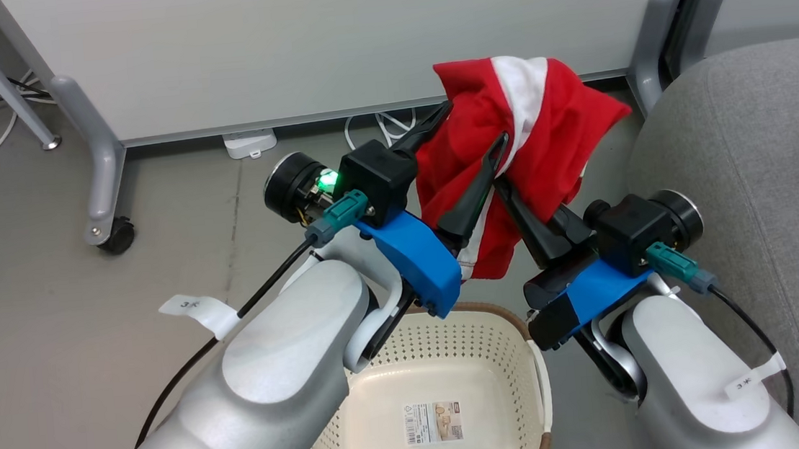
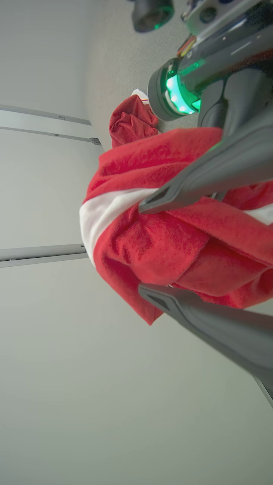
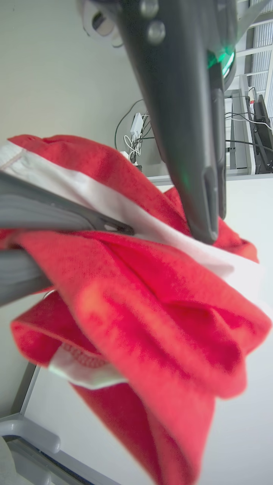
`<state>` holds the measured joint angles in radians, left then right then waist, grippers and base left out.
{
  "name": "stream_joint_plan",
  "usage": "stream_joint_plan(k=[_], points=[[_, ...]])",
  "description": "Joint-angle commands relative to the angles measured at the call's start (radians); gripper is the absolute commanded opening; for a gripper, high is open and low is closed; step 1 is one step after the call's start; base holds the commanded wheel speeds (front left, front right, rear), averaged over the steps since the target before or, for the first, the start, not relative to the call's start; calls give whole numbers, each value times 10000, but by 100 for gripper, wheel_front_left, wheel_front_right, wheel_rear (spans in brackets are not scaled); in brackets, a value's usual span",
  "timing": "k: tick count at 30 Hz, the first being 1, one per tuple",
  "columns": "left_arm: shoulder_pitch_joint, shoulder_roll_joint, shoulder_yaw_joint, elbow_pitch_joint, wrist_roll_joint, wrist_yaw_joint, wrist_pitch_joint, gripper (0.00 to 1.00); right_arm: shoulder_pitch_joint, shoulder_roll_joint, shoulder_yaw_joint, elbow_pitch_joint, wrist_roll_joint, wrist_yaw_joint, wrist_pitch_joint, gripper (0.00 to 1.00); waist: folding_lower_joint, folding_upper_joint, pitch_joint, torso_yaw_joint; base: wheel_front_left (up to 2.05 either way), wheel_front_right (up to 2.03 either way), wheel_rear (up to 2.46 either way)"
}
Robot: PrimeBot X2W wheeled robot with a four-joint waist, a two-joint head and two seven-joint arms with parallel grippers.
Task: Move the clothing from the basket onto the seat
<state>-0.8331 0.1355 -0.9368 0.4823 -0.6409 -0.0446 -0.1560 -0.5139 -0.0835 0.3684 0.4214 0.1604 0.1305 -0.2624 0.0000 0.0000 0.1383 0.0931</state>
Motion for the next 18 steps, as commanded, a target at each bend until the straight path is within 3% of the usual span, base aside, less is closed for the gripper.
stream_joint_plan(k=[1,11,18], points=[[-126,43,0,8,37,52,-60,100,48,-5,-30,-58,44,5,-36,0,0,0,9,-3,0,0,0],[-180,104,13,-77,99,208,-230,100,67,-85,-165,-162,76,5,-36,0,0,0,164,-80,0,0,0],[-181,213,-30,-197,250,377,-387,100,116,-148,-518,-319,96,5,-37,0,0,0,446,-500,0,0,0]])
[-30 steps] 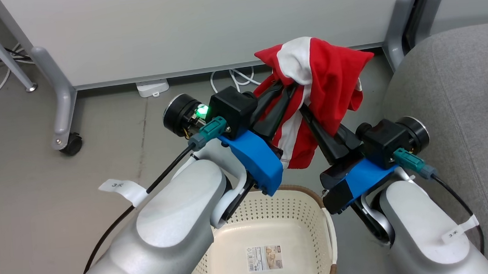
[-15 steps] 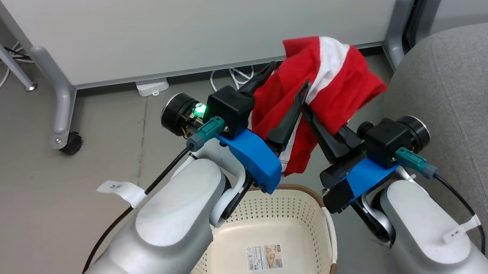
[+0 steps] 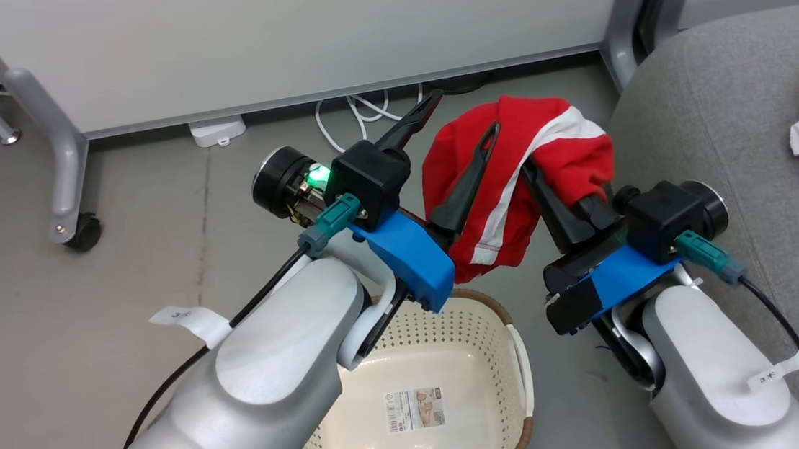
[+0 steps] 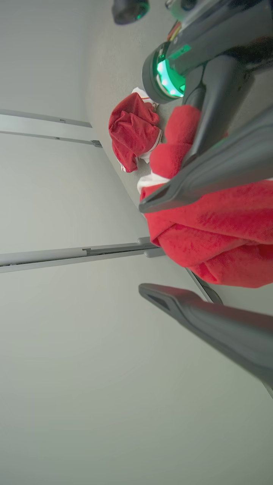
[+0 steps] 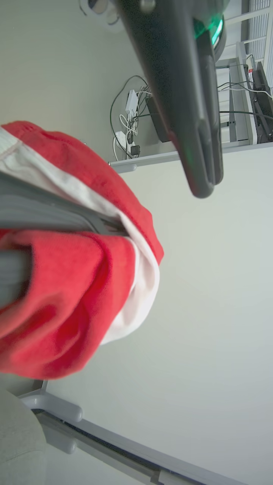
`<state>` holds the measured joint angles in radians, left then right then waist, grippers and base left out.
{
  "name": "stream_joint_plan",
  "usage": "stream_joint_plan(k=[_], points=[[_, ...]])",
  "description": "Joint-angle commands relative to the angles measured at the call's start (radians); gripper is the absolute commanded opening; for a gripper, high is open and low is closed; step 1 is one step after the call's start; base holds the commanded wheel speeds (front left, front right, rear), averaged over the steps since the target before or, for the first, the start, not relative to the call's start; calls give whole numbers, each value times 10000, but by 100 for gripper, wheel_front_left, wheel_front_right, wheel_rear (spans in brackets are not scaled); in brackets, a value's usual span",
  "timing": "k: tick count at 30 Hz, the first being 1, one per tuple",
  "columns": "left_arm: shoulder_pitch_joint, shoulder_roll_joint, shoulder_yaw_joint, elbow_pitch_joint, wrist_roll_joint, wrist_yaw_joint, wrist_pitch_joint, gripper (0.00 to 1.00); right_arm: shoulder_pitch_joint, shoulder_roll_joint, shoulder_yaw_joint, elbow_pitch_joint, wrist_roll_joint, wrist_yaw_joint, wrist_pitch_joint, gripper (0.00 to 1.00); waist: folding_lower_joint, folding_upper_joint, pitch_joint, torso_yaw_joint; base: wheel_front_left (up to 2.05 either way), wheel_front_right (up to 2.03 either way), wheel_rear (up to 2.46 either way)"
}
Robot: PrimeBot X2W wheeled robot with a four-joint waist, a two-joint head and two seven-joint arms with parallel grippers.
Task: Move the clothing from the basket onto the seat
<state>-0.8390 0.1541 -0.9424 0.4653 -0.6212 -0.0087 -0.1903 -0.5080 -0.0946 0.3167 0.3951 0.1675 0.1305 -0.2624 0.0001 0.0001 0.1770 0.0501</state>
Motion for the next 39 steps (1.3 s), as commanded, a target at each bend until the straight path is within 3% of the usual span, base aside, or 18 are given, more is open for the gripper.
stream_joint_plan(k=[1,28,39], points=[[-113,31,7,-40,86,52,-64,100,73,-47,-61,-77,18,5,-37,0,-1,-1,98,-152,0,0,0],[180,10,-683,45,335,-97,-254,100,1328,-175,-2186,-1830,-114,5,-37,0,-1,-1,863,-2791,0,0,0],[16,-74,-845,139,372,-138,-300,100,2161,-94,-2843,-2263,-138,5,-37,0,-1,-1,1107,-3328,0,0,0]])
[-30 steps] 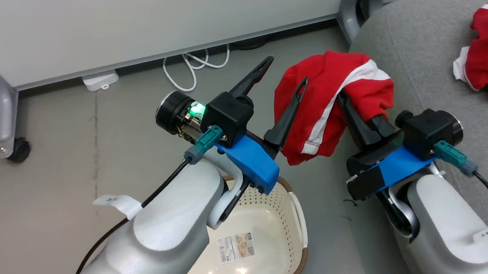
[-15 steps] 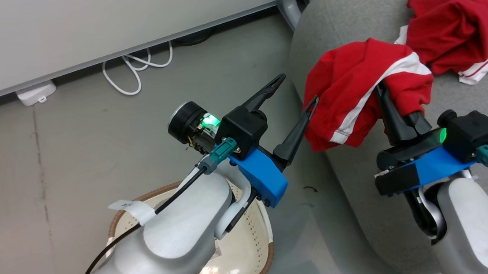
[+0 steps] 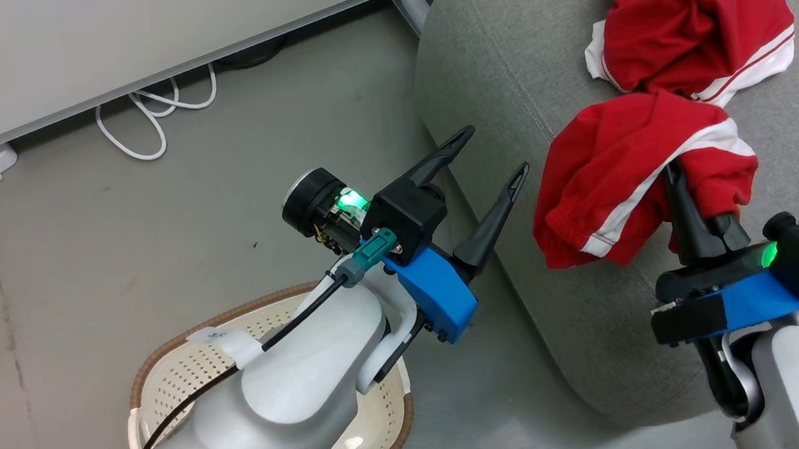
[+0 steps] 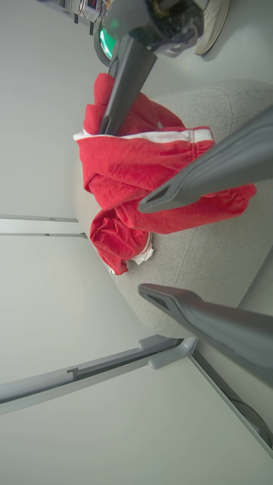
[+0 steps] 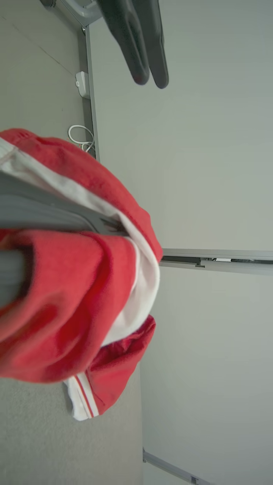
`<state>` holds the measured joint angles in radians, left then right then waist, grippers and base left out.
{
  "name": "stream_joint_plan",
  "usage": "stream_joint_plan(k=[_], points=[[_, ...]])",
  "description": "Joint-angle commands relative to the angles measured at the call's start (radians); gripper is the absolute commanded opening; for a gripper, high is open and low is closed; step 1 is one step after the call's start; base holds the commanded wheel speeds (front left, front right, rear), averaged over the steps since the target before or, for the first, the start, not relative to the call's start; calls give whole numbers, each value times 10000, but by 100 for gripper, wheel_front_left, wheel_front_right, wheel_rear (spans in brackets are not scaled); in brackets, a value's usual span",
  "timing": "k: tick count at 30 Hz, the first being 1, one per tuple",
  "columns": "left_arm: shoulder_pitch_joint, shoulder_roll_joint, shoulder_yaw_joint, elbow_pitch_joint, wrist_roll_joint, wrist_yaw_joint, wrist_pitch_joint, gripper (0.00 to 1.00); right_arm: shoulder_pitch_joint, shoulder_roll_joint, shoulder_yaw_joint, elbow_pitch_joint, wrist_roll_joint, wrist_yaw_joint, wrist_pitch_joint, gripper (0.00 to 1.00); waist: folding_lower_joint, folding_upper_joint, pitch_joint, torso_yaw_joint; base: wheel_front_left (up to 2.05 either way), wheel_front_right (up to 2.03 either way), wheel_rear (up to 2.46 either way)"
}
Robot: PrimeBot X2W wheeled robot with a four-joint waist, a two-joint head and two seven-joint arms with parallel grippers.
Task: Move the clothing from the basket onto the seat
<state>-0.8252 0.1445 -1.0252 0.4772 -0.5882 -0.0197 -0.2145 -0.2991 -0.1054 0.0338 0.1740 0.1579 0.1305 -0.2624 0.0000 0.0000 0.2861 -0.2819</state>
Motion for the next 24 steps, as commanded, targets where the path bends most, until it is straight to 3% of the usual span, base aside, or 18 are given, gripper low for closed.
stream_joint_plan(k=[1,7,15,24], points=[[-145,24,-24,25,45,-39,-64,100,113,12,-49,-77,-24,5,-37,0,0,0,39,-13,0,0,0],[-263,120,15,12,97,35,-125,100,-155,68,-146,-281,22,5,-37,0,0,0,205,-32,0,0,0],[-582,226,19,-188,270,199,-129,100,-1944,-248,-543,-752,-18,5,-36,0,0,0,901,77,0,0,0],[-1406,401,65,-422,618,364,65,100,-5024,-1576,-2010,-1077,-6,5,-36,0,0,0,2705,405,0,0,0]])
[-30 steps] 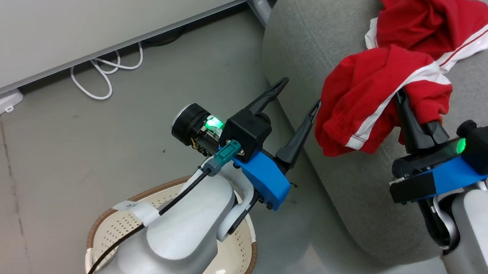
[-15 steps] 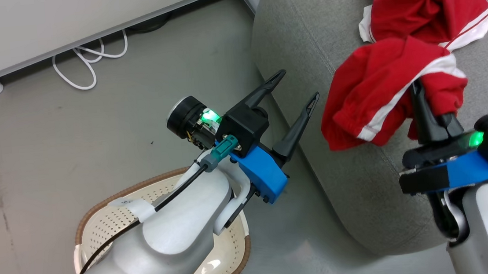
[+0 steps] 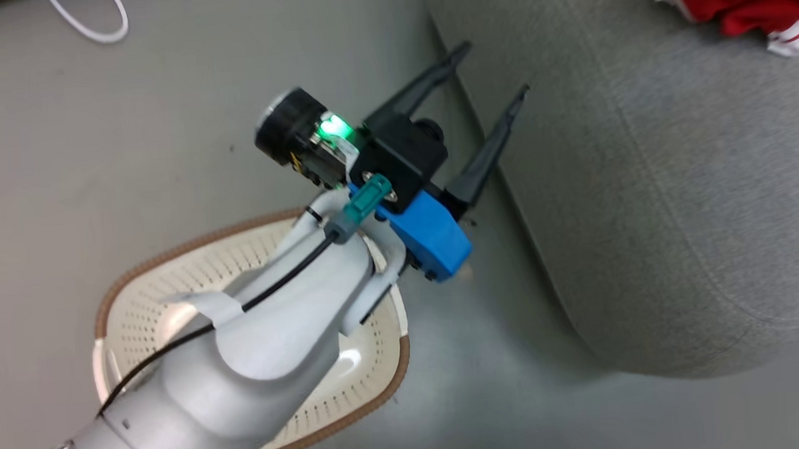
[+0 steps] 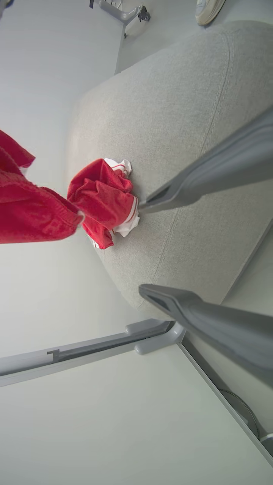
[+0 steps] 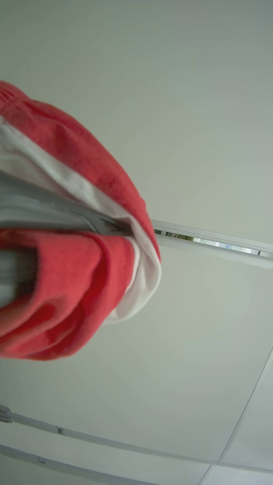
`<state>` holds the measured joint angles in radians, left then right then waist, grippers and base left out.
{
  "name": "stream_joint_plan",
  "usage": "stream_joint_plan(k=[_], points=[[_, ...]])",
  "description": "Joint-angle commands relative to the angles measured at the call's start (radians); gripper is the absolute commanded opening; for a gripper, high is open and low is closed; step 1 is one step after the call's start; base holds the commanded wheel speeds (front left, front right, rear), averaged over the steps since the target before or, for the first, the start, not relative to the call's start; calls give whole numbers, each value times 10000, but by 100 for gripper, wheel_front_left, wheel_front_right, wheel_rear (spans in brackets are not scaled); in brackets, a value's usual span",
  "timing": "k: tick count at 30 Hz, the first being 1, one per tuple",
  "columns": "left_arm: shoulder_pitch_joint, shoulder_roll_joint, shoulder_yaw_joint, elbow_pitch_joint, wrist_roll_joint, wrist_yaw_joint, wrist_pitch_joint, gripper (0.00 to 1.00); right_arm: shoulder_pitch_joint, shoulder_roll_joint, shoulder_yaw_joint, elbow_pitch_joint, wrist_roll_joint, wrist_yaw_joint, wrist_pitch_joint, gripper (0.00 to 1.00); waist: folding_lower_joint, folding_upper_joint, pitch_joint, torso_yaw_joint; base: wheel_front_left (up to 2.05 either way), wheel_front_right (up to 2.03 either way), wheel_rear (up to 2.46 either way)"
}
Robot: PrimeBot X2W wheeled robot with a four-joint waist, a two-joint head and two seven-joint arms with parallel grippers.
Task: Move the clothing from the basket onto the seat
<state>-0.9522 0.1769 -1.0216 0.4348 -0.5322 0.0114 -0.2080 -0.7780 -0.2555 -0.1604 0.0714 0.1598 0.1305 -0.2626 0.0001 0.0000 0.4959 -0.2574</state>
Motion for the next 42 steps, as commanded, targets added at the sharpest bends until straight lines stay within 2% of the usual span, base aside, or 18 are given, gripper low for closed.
stream_joint_plan(k=[1,7,14,17,18,24,32,33,34,42], points=[[-238,97,34,-15,82,67,32,100,-558,-251,-249,-67,-12,5,-34,0,-1,0,823,180,0,0,0],[-786,151,54,-100,316,89,21,100,-2118,-1584,-1304,590,74,5,-35,0,-1,0,1866,391,0,0,0],[-1170,13,-12,-58,434,71,-59,100,-2701,-2634,-1830,2582,276,3,-35,0,-1,0,2618,628,0,0,0],[-1261,-85,-62,-4,470,38,-86,100,-2528,-2704,-2009,3587,374,5,-35,0,-1,0,2796,731,0,0,0],[-1261,-85,-62,-4,470,38,-86,100,-2528,-2704,-2009,3587,374,5,-35,0,-1,0,2796,731,0,0,0],[-1371,-139,-101,148,470,-5,-168,100,-2125,-2462,-2049,5121,529,5,-34,0,-1,0,2935,810,0,0,0],[-1320,-117,-123,356,392,-1,-245,100,-1359,-1959,-1784,5664,654,5,-34,0,-1,0,2672,747,0,0,0],[-1266,-100,-124,384,374,6,-250,100,-1283,-1890,-1768,5607,619,5,-34,39,-1,0,2594,716,0,0,0],[-1189,-87,-128,419,346,7,-273,100,-1208,-1820,-1765,5557,582,5,-34,100,-1,0,2494,690,0,0,0],[-524,-187,32,535,148,88,-500,100,272,-1339,-1950,4925,286,5,-34,100,-1,0,1253,686,0,0,0]])
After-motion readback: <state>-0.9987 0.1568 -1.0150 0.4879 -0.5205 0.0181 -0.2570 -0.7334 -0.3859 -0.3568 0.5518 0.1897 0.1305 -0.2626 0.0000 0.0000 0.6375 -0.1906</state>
